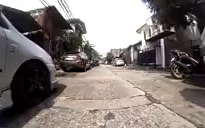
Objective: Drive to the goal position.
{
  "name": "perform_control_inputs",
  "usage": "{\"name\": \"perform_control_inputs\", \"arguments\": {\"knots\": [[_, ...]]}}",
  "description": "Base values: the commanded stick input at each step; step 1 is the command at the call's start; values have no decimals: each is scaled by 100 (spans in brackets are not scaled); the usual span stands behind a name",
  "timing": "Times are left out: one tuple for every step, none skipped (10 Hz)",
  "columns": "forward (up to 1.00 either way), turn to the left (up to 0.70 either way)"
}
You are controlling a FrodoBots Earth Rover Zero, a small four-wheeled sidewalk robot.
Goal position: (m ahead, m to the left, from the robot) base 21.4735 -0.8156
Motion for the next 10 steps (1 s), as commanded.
{"name": "perform_control_inputs", "arguments": {"knots": [[70,0],[70,0],[70,0],[70,0],[70,0],[70,0],[70,0],[70,0],[70,0],[70,0]]}}
